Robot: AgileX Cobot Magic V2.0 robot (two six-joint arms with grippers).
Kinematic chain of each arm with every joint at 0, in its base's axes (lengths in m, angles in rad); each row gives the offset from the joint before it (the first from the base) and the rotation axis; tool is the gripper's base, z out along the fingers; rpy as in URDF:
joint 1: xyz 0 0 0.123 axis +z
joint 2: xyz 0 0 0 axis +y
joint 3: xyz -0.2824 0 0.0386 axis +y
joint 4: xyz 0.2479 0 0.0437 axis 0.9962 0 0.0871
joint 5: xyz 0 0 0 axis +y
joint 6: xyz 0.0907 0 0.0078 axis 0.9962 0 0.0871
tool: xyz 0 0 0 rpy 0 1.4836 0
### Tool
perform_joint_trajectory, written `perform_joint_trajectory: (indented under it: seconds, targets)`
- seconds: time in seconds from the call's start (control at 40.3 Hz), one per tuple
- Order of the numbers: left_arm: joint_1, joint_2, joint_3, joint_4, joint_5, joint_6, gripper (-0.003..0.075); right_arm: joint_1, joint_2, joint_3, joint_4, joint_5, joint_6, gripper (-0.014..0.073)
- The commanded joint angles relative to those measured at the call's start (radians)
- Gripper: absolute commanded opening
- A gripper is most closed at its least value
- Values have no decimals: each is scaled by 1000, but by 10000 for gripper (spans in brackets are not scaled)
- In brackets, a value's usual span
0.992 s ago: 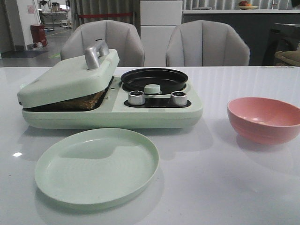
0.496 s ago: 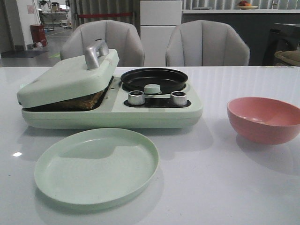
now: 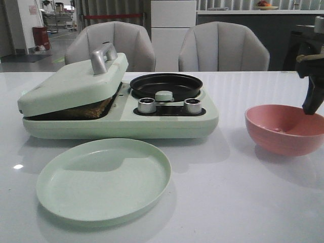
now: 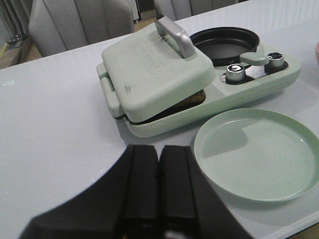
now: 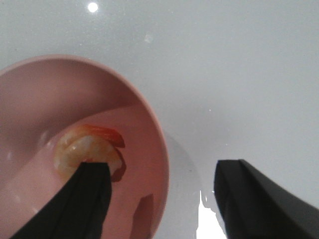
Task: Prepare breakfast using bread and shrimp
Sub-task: 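Grasp the rim of the pink bowl with the right gripper, then lift the pink bowl and carry it over the round pan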
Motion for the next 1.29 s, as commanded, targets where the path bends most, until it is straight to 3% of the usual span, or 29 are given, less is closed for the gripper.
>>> perform_joint_trajectory:
  seconds: [0.0,0.248,0.595,0.918,1.265]
  targets:
    - [-7,10,-27,-18,-84,-7,32,-6,13,-64,3,-32,-20,519]
    - [-7,10,-27,-18,-84,-7,32,-6,95,-105,-5,-31,-20,262]
    - [-7,10,-27,-18,-84,-7,32,0,78,-228,-5,-5,-55,50]
    - [-7,10,-27,-18,-84,-7,32,104,41,-405,-3,-38,-62,3]
    - [-7,10,-27,-18,-84,-7,32,264,51,-431,89,-423,-62,-32]
